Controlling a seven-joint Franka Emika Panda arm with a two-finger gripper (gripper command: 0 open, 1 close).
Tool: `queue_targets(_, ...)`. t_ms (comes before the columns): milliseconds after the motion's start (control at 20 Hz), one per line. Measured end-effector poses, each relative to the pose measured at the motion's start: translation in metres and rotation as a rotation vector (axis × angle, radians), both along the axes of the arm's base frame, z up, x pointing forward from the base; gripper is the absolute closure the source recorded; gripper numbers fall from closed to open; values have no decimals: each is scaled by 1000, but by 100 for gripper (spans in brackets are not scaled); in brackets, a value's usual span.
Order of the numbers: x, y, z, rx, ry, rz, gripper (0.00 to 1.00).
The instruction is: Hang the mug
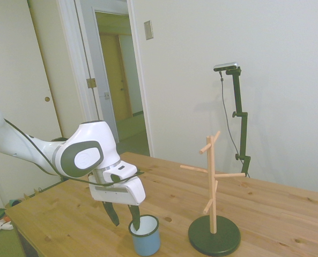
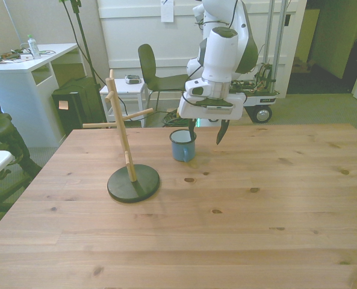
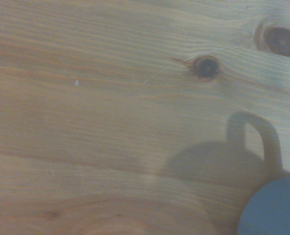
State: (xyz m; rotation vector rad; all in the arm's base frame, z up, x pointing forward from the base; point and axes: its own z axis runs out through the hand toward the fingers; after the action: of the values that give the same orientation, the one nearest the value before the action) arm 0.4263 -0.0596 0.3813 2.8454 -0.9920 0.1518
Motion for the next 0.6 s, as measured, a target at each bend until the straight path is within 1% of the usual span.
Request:
queue_targets(150, -2, -1, -4, 3, -2, -3, 100)
queue_targets(450, -10, -21, -14, 18, -7, -44, 100)
queue_targets(600, -10, -25, -15, 21, -8, -51, 100)
